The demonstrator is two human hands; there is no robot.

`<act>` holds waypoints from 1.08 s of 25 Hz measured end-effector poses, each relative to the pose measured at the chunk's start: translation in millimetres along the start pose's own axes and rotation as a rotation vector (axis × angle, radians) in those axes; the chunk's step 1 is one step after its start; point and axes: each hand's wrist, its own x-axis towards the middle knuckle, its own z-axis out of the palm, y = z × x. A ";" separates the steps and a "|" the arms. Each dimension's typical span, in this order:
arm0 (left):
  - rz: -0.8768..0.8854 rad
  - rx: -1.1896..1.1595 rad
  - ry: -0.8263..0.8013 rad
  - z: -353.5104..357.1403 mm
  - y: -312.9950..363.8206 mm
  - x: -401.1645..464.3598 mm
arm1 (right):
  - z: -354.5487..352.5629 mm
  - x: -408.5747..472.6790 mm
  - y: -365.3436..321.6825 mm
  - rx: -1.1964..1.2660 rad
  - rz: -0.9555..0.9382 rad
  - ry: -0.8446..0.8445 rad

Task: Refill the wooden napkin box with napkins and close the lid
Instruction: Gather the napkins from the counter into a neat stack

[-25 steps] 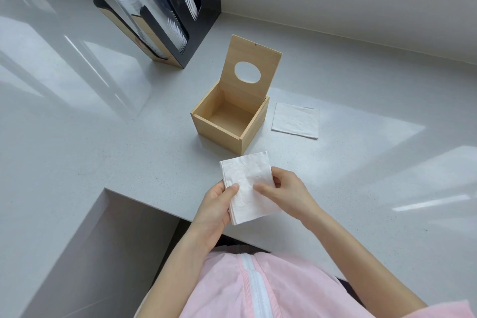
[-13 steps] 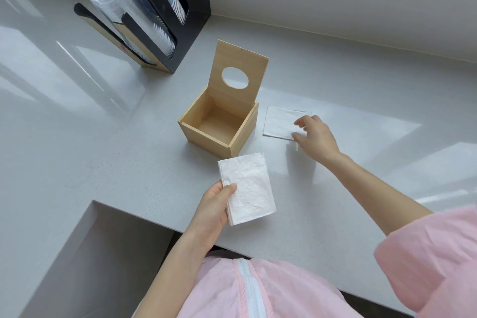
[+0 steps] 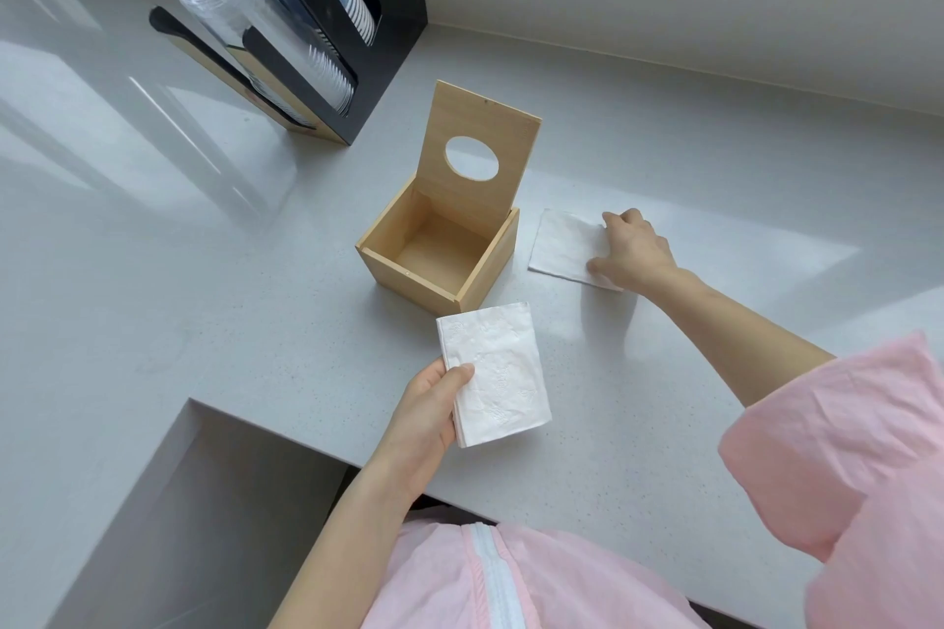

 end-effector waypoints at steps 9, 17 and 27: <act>0.016 -0.005 -0.003 -3.2 -2.5 -3.8 | 15.6 -24.2 -1.6 0.353 0.120 0.006; 0.025 -0.007 -0.034 -3.1 -4.6 -2.9 | 3.4 -120.2 -8.6 1.579 -0.003 -0.252; 0.067 0.065 -0.113 2.9 -1.0 -3.9 | 45.6 -172.0 -51.9 1.276 0.066 -0.166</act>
